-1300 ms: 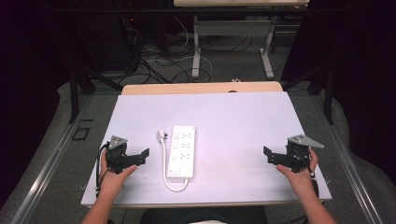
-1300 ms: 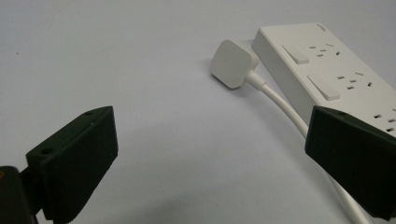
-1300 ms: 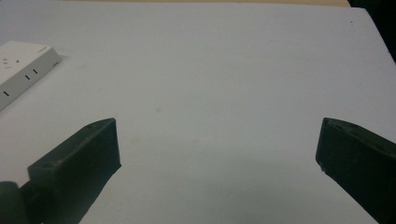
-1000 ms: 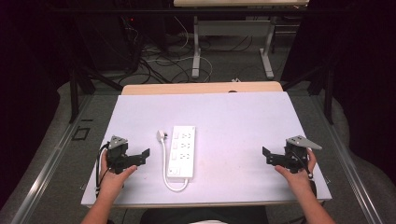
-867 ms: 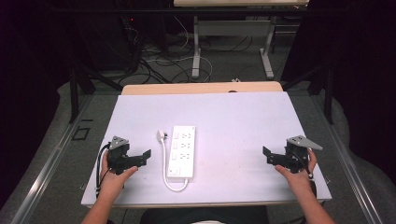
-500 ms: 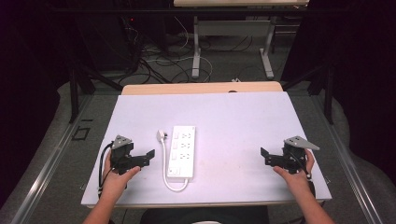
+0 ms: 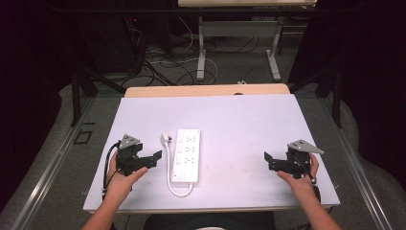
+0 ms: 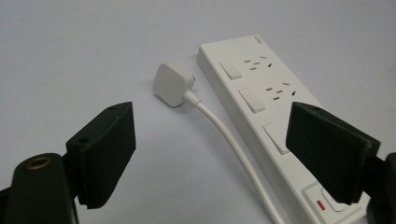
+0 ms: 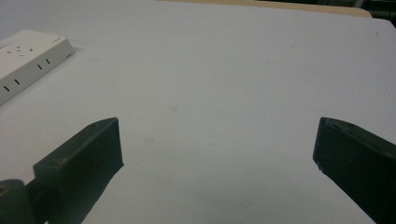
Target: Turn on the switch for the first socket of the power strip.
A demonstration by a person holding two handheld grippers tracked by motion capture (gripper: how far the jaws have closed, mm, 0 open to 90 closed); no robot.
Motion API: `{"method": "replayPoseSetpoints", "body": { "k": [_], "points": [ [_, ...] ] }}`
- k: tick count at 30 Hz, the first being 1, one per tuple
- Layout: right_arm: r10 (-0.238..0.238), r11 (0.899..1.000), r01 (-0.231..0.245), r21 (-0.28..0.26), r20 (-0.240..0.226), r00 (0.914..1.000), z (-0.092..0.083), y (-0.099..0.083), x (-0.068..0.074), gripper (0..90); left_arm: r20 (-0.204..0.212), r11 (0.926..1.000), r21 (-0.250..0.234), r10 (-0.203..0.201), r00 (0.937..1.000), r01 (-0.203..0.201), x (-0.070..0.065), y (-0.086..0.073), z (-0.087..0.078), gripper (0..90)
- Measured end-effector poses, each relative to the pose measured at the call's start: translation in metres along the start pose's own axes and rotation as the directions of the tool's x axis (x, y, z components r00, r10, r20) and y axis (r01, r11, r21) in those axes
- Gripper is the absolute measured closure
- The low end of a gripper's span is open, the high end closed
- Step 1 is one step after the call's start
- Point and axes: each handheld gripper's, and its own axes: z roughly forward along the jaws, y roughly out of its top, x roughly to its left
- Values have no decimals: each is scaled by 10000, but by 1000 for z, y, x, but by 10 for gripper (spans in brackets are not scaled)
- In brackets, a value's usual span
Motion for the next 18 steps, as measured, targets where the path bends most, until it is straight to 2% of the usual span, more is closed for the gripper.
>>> {"method": "replayPoseSetpoints", "body": {
  "k": [4, 9, 10, 18],
  "points": [
    [-57, 10000, 57, -21, -99, 9999, 1, 0, -1, 9, 208, 9994, 290, 169, 9996, -175, -2, 10, -3, 172],
    [-11, 10000, 10, -17, -112, 9999, 1, 1, 0, 12, 306, 9997, 221, 134, 9994, -141, -8, 18, -3, 188],
    [-6, 10000, 6, -39, -116, 9999, 2, 1, 0, 14, 376, 9992, 318, 248, 9990, -260, -9, 21, -3, 206],
    [50, 10000, -50, -21, -168, 9998, 2, 1, 1, 19, 461, 9984, 546, 128, 9989, -153, -13, 29, -4, 253]
  ]
}}
